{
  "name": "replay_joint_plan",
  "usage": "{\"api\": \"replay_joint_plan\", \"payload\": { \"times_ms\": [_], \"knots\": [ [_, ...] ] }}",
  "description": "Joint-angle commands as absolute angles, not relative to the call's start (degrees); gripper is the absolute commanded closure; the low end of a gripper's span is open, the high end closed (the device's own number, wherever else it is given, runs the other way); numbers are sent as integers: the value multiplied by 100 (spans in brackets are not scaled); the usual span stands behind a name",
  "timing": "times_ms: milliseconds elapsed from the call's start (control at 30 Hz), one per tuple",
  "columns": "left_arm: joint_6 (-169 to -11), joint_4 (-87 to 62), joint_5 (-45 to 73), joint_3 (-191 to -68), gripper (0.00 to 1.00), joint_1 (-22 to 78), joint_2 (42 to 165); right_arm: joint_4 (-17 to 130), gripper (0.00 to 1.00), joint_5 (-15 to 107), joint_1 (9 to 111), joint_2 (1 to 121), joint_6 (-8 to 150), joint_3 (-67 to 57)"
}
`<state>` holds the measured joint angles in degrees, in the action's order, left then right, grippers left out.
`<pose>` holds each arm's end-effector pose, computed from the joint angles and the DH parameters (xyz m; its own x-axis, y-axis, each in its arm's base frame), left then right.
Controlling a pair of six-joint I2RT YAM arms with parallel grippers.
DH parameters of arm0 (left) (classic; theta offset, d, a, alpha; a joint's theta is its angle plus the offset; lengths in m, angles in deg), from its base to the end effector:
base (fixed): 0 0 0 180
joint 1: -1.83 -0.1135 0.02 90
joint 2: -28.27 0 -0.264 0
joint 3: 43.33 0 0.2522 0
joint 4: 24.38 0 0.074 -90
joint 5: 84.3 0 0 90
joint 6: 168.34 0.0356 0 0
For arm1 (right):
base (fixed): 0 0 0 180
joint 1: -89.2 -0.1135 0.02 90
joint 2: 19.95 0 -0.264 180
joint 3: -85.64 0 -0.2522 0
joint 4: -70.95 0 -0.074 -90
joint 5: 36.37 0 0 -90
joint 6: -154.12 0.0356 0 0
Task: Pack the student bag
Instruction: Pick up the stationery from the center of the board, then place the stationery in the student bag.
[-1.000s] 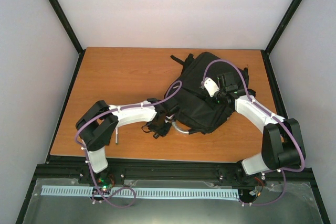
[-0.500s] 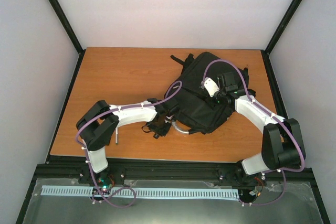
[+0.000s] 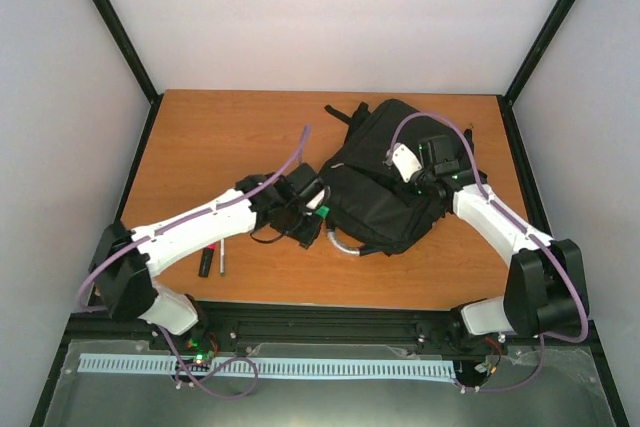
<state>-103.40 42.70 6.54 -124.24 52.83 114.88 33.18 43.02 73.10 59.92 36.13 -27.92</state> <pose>0.1807 -0.2240 0.2473 -0.8748 0.4073 -0.2622 0.4518 0.8814 -0.1381 0.2741 0.0859 0.2299 -0.4812 -0.6190 -0.6207 -0.6900 0.7042 -0.1674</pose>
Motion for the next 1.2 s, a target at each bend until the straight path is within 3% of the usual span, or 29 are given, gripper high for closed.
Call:
{"api": "replay_joint_plan", "payload": {
  "times_ms": [0, 267, 500, 800, 1100, 1167],
  "knots": [
    [-10477, 3778, 1618, -13071, 92, 5269, 11250, 3225, 97, 4220, 7314, 5667, 3691, -2375],
    [-10446, 3085, 2468, -14485, 94, 5251, 12496, 2851, 97, 4198, 7316, 5588, 3692, -1805],
    [-10784, 2433, 3091, -15231, 96, 5169, 13885, 3101, 97, 4084, 7320, 5405, 3866, -2010],
    [-11269, 2247, 2894, -15812, 97, 4964, 14717, 3299, 97, 3903, 7319, 5102, 3783, -2372],
    [-11193, 2832, 2479, -17505, 97, 4863, 15868, 3383, 97, 3893, 7320, 5155, 3764, -2489],
    [-11162, 2930, 2334, -17700, 93, 4856, 16031, 3421, 97, 3899, 7322, 5139, 3754, -2527]
  ]
}}
